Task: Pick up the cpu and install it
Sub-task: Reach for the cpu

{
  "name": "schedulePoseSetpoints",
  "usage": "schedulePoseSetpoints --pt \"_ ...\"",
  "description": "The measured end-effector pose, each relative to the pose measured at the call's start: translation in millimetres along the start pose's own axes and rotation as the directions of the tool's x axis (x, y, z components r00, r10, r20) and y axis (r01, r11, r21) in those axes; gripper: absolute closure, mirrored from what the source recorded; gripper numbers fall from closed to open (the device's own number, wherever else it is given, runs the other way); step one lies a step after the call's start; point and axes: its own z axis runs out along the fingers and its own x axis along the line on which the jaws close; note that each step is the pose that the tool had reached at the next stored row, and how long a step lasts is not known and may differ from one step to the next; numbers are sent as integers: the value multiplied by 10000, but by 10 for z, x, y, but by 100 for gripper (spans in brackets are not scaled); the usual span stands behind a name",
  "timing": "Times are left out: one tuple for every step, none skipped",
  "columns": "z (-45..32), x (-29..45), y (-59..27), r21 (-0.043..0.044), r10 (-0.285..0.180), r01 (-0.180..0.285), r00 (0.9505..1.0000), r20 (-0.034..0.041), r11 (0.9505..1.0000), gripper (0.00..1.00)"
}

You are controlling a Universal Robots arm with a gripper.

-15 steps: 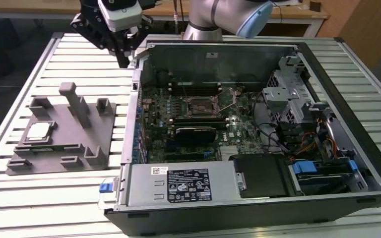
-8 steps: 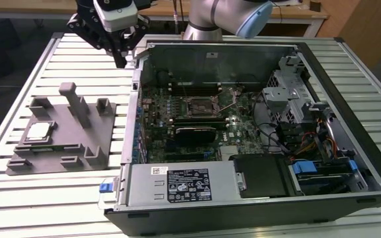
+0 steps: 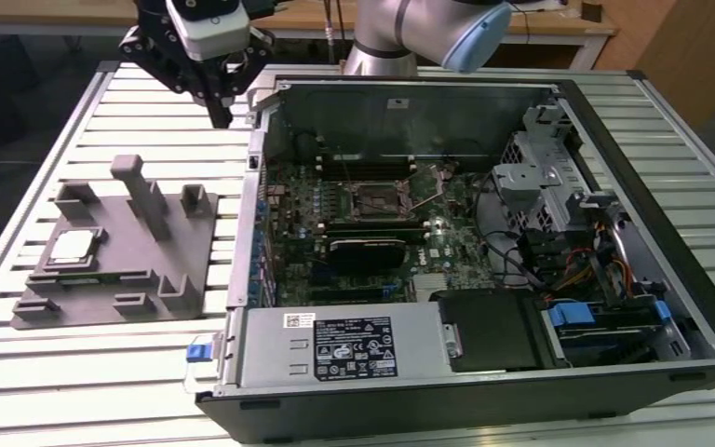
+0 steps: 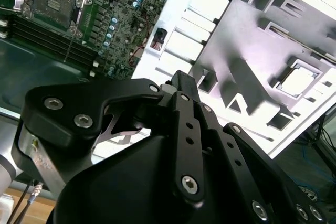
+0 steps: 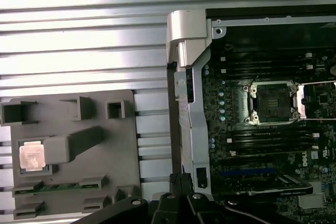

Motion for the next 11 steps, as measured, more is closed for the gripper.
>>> schedulePoseSetpoints --pt "0 7 -1 0 0 0 10000 0 10000 89" --pt "0 14 -1 0 1 -1 10000 0 10000 89" --pt "1 21 -2 0 1 -1 10000 0 10000 89" --pt "1 28 -2 0 0 0 10000 0 10000 89" --pt "2 35 -3 0 0 0 10000 0 10000 89" --pt "2 42 -3 0 0 0 10000 0 10000 89" --pt "3 49 -4 0 0 0 10000 0 10000 89" --pt "3 56 -4 0 0 0 10000 -1 10000 89" --pt "3 62 -5 0 0 0 10000 0 10000 89" --pt "4 69 -6 0 0 0 10000 0 10000 89" --pt "4 76 -6 0 0 0 10000 0 10000 89"
